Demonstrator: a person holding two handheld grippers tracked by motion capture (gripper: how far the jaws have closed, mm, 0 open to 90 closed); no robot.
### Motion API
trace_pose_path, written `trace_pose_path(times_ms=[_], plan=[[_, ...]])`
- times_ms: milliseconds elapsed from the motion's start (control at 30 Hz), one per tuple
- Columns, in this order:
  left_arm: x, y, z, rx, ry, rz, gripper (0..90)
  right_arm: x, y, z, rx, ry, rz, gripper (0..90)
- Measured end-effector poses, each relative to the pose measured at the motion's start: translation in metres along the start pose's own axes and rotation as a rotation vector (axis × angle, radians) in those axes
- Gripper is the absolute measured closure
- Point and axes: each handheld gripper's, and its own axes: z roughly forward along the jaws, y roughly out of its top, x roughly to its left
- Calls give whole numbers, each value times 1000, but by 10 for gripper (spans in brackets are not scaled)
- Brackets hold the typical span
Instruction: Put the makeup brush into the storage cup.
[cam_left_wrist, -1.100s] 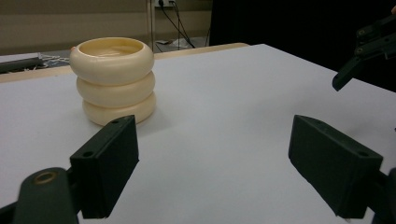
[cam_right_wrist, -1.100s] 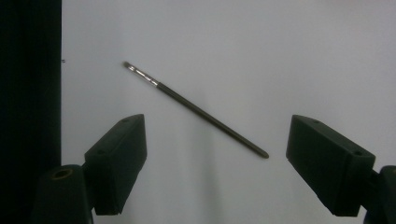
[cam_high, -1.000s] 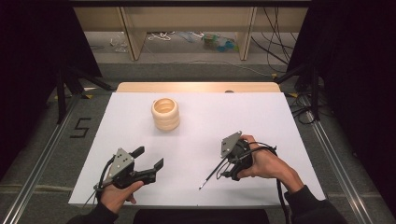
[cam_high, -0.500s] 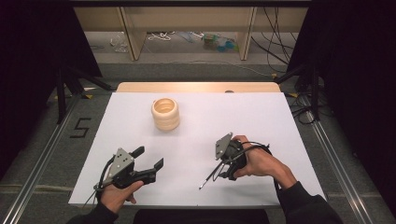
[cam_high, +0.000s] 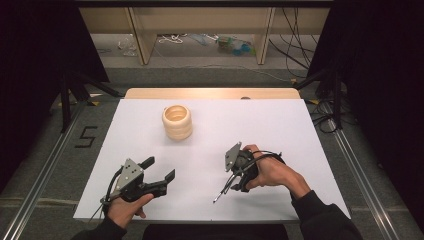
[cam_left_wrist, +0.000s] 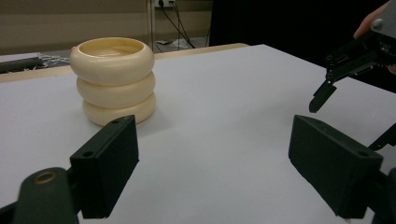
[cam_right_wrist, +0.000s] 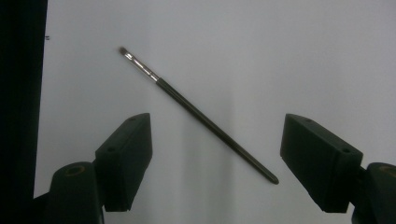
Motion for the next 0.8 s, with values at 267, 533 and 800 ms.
trace_pose_path(times_ms=[267,533,800], plan=[[0,0,0,-2,-1,-1,159,-1,3,8,13,32,-22,274],[0,0,0,-3,-1,2,159,-5,6,17,37,45,-53,290],[0,0,0,-3,-1,2,159,-7,8,22,47,57,-62,315]])
